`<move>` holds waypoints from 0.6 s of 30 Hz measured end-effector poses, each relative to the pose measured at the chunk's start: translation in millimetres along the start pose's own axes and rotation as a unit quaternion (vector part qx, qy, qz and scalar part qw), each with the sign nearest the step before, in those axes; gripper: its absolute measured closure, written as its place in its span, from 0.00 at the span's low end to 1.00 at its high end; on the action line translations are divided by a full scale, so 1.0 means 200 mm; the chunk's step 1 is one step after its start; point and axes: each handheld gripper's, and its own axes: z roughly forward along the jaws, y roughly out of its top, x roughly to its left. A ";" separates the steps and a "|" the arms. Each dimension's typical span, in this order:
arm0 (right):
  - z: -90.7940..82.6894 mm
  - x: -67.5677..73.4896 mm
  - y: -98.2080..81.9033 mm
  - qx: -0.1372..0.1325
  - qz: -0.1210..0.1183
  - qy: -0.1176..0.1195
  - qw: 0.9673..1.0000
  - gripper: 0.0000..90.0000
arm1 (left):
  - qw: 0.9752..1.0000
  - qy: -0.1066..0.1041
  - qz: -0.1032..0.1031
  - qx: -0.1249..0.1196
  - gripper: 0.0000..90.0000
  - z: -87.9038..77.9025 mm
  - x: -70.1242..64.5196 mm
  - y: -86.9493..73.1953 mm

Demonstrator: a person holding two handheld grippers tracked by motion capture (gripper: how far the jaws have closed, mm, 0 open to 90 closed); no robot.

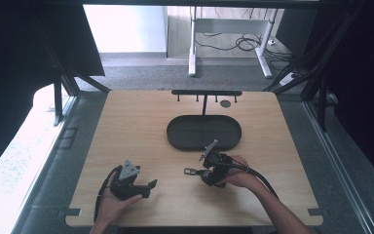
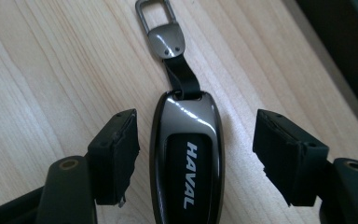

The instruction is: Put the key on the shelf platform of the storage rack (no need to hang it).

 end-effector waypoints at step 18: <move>0.06 -0.01 -0.04 0.015 0.007 0.009 1.000 0.42 | 1.000 0.001 0.000 0.002 0.21 0.00 0.00 0.00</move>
